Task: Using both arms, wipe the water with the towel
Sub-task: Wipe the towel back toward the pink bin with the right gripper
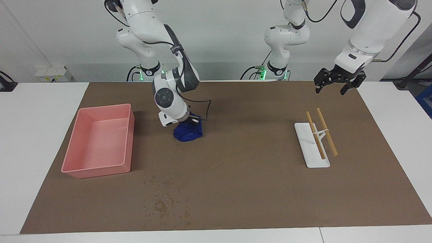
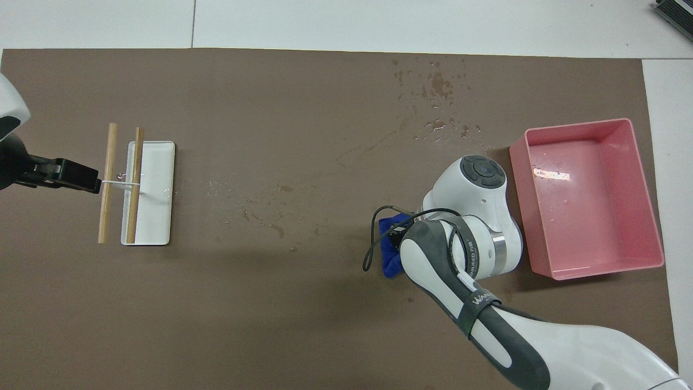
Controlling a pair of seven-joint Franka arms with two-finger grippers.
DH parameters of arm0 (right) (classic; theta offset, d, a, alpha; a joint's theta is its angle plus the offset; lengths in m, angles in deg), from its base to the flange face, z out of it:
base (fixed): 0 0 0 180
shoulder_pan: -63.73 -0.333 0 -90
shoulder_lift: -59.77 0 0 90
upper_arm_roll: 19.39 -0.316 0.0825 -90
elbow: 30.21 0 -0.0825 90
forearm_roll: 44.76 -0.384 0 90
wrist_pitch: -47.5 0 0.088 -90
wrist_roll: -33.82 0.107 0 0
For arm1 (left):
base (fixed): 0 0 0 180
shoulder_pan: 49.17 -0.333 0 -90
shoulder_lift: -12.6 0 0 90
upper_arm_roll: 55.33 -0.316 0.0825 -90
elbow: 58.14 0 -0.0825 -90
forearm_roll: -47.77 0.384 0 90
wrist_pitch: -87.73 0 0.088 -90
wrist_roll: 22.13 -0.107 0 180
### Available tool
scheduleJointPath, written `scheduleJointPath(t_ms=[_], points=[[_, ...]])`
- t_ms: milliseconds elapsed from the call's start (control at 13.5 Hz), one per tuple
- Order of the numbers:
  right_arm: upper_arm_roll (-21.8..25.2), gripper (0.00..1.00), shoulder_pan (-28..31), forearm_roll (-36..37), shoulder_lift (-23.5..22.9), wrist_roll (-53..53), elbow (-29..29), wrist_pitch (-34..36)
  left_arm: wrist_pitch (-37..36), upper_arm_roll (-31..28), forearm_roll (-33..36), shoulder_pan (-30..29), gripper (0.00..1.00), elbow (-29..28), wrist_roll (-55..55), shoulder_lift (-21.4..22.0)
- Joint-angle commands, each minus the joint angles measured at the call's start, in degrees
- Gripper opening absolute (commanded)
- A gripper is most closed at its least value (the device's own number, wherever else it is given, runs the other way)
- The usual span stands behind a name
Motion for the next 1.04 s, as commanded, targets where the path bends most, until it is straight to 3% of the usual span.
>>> scheduleJointPath(t_ms=[0,296,741,963], points=[[-0.45,0.0,0.74,-0.34,2.75,-0.62,-3.4,3.9,1.4,-0.38,0.09,0.37,1.0,-2.12,0.67,1.85],[-0.18,0.0,5.99,7.55,3.99,-15.63,-6.75,0.94,1.4,-0.38,0.09,0.37,1.0,-2.21,0.67,1.77],[-0.18,0.0,13.74,10.13,2.15,-35.6,-6.32,-8.11,1.4,-0.38,0.09,0.37,1.0,-2.21,0.67,1.77],[-0.18,0.0,13.75,10.48,-0.31,-39.48,-4.92,-18.64,1.4,-0.38,0.09,0.37,1.0,-2.21,0.67,1.77]])
